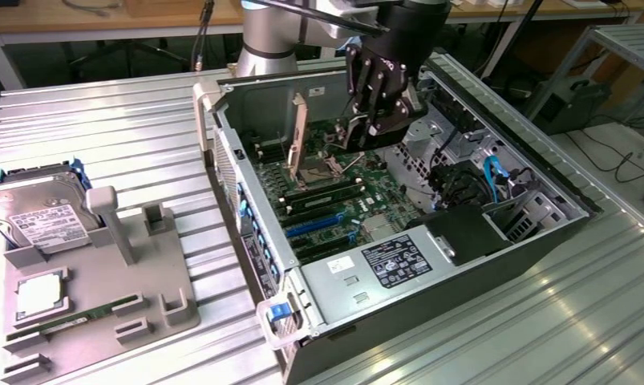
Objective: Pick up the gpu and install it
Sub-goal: 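Insert the gpu into the slot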
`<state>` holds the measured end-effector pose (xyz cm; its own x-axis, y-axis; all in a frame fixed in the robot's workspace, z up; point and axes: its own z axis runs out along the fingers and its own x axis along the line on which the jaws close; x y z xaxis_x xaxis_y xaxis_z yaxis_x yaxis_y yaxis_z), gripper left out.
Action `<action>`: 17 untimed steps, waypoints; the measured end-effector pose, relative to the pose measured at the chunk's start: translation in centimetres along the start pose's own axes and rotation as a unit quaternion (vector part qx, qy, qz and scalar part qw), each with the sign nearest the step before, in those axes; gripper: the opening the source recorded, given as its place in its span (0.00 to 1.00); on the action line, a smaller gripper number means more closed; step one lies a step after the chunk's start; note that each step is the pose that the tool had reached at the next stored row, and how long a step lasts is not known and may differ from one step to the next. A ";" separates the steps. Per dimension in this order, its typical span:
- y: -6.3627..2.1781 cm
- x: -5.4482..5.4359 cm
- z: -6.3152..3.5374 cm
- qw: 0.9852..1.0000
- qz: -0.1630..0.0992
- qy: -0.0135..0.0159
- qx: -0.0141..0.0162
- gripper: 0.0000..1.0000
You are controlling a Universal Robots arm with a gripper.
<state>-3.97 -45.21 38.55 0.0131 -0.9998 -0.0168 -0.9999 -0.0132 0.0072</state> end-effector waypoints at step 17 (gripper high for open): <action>0.00 0.0 0.81 1.000 0.000 0.000 0.000 0.27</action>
<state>-3.97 -45.21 37.74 0.0131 -0.9998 -0.0165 -0.9999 -0.0132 0.0071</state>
